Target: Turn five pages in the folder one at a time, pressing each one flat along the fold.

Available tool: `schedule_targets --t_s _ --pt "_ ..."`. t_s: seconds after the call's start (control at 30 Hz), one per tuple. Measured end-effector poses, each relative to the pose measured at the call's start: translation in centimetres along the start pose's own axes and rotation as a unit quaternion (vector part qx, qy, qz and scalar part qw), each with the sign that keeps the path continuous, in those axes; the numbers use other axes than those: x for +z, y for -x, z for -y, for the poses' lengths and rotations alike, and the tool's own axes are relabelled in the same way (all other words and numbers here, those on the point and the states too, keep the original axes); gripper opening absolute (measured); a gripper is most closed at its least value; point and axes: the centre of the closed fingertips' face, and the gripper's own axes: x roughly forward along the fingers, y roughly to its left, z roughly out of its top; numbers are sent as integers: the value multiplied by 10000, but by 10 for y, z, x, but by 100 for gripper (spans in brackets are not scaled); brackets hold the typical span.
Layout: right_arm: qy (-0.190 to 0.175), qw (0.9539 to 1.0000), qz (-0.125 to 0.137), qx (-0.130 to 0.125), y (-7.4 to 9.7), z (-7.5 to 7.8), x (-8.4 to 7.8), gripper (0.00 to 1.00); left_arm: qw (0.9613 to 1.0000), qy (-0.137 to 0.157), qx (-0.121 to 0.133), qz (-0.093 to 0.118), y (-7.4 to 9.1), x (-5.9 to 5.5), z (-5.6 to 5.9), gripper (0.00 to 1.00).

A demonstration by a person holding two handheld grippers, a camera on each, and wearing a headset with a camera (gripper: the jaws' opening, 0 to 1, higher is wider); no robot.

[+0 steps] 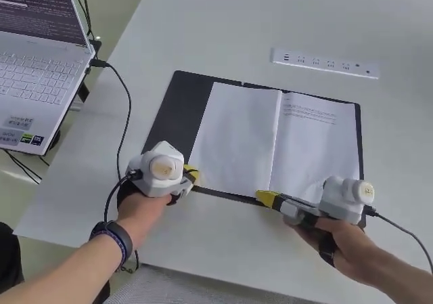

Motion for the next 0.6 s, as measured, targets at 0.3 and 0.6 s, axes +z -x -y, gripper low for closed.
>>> schedule_targets --t_s 0.3,0.6 --pt "49 9999 -153 -43 -1 -2 -13 0 10000 -6 -17 -36 1 0 1 0" --pt "44 9999 -127 -47 3 -4 -12 0 9997 -74 -159 -185 3 0 6 4"
